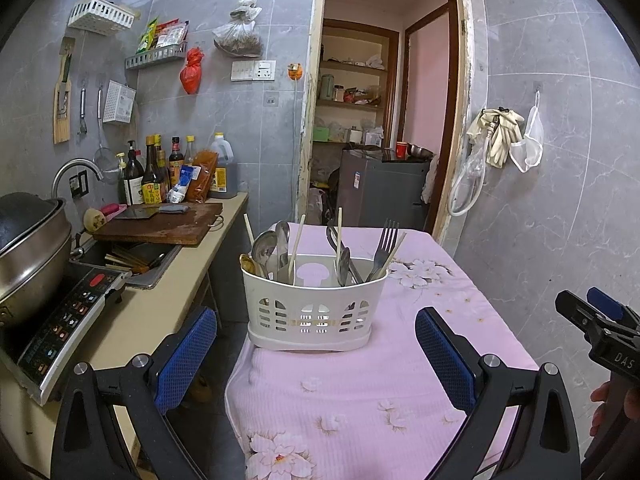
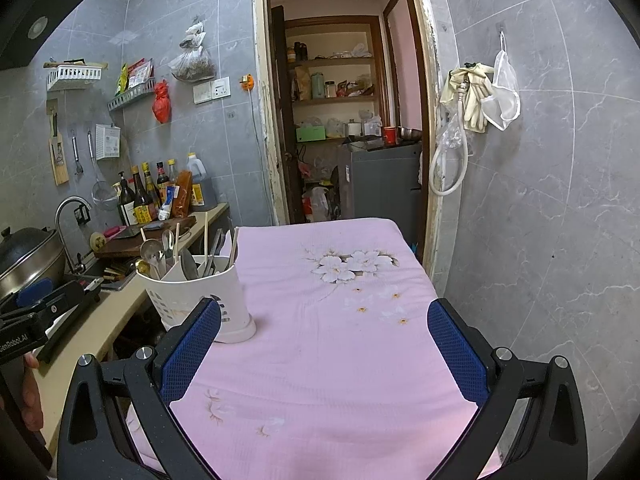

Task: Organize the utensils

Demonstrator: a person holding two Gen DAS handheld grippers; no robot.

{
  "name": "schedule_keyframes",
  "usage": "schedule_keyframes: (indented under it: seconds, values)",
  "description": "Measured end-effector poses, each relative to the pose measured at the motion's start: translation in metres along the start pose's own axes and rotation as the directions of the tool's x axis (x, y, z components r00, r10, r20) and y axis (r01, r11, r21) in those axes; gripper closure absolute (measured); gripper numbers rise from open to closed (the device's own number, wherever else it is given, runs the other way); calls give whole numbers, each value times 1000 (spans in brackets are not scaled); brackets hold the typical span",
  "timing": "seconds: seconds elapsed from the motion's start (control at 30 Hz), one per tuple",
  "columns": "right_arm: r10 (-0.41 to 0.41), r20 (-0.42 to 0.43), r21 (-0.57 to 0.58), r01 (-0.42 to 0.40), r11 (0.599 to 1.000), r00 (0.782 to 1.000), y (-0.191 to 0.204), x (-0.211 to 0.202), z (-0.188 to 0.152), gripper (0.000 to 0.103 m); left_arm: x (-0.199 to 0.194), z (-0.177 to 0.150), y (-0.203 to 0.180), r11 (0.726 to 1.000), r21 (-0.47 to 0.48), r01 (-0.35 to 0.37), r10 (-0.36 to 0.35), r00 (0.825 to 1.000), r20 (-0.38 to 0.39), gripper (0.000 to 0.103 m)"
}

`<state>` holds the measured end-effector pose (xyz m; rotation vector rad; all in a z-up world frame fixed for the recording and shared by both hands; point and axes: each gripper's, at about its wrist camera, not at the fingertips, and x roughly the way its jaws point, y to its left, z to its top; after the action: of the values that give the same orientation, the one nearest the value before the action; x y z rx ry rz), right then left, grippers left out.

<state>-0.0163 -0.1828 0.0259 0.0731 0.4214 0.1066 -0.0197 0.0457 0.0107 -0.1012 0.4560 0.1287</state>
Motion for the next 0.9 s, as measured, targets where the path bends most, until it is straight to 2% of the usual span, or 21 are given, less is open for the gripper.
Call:
schedule_keyframes:
  seconds: [0.9]
  values:
    - [8, -10, 0, -8, 1000, 1000, 1, 6, -5, 1, 0, 0, 1, 1000, -1, 0, 0, 1000, -2, 3]
